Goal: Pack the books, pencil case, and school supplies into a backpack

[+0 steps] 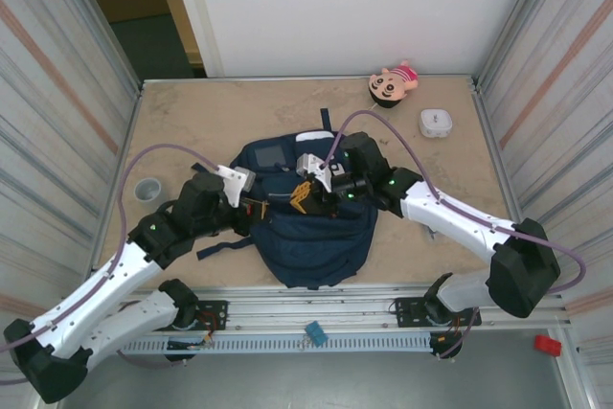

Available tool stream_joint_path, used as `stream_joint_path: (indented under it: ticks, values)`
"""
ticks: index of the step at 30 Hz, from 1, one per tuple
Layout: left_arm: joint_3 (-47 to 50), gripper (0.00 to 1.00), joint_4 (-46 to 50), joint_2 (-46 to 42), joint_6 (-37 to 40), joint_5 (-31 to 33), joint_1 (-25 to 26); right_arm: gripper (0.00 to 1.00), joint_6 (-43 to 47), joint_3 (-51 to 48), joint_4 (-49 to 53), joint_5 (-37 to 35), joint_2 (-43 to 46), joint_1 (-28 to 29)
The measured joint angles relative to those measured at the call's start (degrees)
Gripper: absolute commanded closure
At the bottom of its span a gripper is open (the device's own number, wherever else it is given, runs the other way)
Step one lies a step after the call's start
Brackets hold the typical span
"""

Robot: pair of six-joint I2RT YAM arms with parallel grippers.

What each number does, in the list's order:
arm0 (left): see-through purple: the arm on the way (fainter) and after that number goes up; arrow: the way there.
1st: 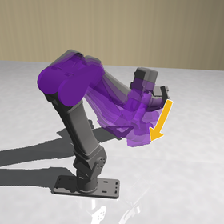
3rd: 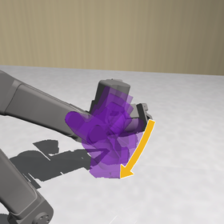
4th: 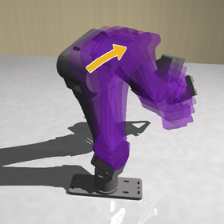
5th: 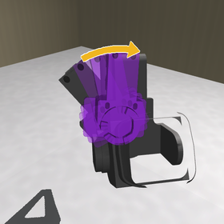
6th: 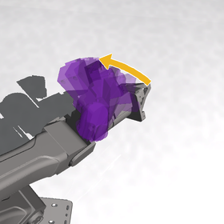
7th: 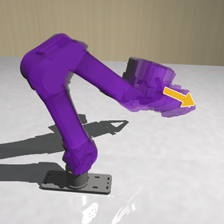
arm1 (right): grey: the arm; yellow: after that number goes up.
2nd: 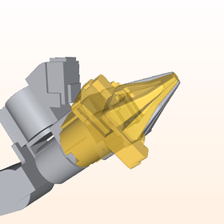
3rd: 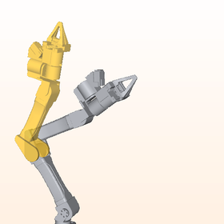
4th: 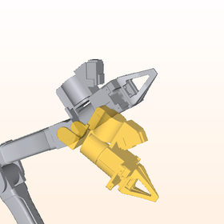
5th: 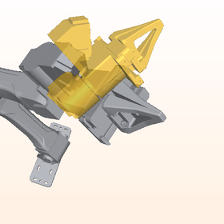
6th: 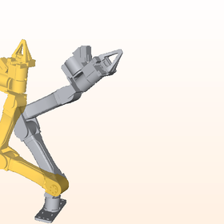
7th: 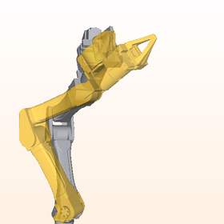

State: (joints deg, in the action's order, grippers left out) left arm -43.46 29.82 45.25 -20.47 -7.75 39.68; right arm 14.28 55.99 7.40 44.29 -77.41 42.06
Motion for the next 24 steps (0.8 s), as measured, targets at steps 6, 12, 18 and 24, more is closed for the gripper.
stream_joint_path:
  ticks: [6,12,18,24]
  values:
    - [0.7,1.0,-1.31,2.56,3.72,1.42,-1.09,1.0,1.44,0.07,1.99,2.93,0.11,-0.92]
    - [1.42,0.99,-4.61,4.94,4.66,1.49,-2.73,1.0,1.49,0.39,2.32,3.28,0.31,-1.49]
    - [3.23,0.72,-9.18,5.22,4.5,1.62,-3.89,1.0,1.49,0.5,2.34,1.95,0.31,-1.6]
    - [3.32,0.31,-9.11,4.79,5.25,2.32,-5.99,0.6,0.87,1.05,3.28,0.63,0.2,-1.6]
